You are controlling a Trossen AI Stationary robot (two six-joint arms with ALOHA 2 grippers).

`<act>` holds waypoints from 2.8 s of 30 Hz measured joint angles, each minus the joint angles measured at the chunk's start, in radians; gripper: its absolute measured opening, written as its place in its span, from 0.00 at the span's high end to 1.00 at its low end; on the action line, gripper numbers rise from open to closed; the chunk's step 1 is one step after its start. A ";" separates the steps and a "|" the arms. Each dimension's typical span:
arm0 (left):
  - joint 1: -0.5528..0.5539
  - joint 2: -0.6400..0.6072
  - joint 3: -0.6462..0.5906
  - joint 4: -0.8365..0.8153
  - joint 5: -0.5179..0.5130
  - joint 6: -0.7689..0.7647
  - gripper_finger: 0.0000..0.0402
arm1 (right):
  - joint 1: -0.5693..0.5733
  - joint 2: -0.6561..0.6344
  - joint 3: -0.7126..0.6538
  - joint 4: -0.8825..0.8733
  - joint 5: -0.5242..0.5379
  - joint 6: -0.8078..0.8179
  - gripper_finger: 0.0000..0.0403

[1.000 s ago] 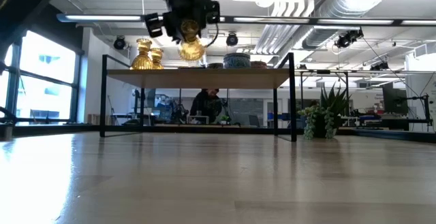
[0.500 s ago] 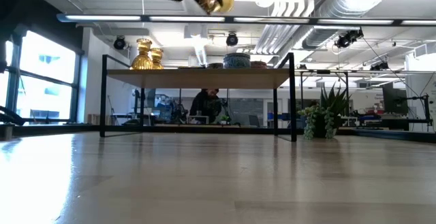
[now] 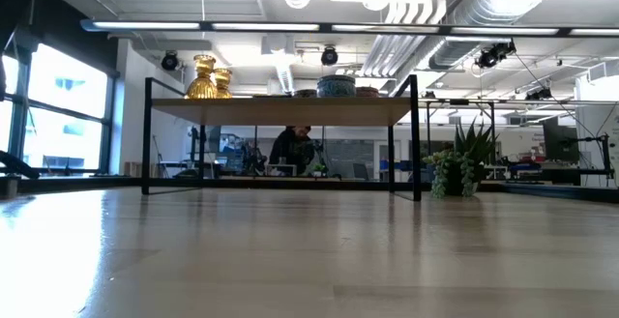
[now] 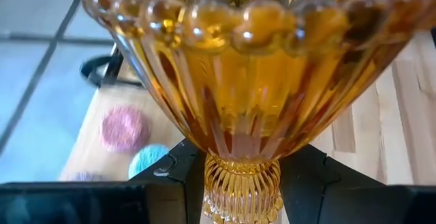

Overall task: Pick & Place candle stick holders
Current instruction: Put the yellow glass candle holder on the shelf

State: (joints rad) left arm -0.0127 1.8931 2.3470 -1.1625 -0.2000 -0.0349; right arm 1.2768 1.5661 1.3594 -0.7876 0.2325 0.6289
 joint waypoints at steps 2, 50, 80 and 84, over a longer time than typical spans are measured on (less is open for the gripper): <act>-0.009 0.001 0.000 0.017 0.007 0.049 0.67 | 0.000 0.000 0.000 0.000 0.000 0.000 0.99; -0.008 0.003 -0.001 0.545 0.776 2.486 0.67 | 0.000 0.000 0.000 0.000 0.000 0.000 0.98; -0.068 -0.023 -0.001 0.482 0.569 2.897 0.67 | 0.000 0.000 0.000 0.061 0.000 -0.087 0.98; -0.074 -0.040 -0.001 0.453 0.561 2.896 0.67 | 0.000 0.000 0.000 0.061 0.000 -0.087 0.98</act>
State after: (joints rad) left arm -0.0864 1.8529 2.3458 -0.7098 0.3606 2.8610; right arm 1.2766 1.5661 1.3594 -0.7261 0.2323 0.5415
